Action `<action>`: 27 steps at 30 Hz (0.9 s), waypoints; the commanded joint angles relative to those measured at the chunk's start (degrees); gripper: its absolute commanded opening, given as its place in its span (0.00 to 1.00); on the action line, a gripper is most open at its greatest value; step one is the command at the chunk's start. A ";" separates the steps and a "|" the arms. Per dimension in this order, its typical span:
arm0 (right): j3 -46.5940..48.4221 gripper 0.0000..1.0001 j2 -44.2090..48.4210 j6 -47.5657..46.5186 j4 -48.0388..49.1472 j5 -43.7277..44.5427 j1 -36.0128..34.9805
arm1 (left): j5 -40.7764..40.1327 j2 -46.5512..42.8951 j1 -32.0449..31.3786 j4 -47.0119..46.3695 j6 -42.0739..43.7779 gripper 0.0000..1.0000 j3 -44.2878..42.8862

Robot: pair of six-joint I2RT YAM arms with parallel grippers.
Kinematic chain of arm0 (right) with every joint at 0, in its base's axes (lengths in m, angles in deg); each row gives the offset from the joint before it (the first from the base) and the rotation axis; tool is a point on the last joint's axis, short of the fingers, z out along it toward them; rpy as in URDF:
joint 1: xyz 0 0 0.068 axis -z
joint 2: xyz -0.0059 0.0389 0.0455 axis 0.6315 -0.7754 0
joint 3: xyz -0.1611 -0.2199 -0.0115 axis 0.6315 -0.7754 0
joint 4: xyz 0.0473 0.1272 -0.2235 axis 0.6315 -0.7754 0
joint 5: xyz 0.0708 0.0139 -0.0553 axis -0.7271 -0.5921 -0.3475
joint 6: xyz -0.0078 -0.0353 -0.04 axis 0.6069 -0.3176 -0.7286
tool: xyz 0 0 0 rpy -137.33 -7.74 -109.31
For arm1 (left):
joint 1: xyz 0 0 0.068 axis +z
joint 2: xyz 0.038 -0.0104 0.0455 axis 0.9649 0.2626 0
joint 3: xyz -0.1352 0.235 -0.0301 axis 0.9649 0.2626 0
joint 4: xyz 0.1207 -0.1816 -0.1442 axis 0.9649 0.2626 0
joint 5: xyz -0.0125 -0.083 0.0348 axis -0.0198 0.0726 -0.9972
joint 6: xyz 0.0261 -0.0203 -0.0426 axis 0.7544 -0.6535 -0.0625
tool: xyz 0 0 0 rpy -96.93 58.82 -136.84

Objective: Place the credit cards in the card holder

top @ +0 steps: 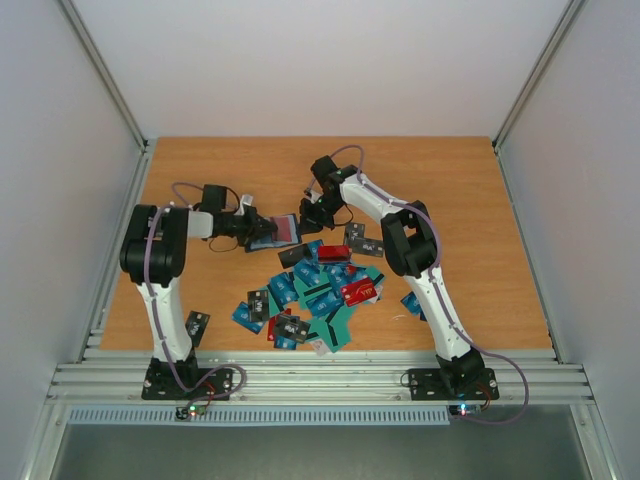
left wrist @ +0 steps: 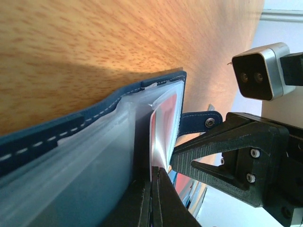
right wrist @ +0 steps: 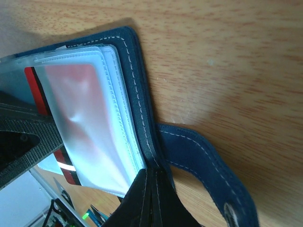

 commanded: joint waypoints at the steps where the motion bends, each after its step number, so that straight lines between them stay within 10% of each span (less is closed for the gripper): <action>1: 1.40 0.01 -2.60 0.28 -0.80 0.55 -0.48 | -1.09 2.04 -1.36 -2.53 -2.62 0.02 -0.04; 21: 2.39 0.01 0.56 -0.91 -1.61 2.81 -0.46 | -9.49 -6.66 -1.56 23.46 9.80 0.79 -5.91; 27: 2.70 0.01 0.60 -0.41 -0.89 1.94 -0.47 | -12.92 -7.81 -1.68 31.07 13.27 0.82 -8.95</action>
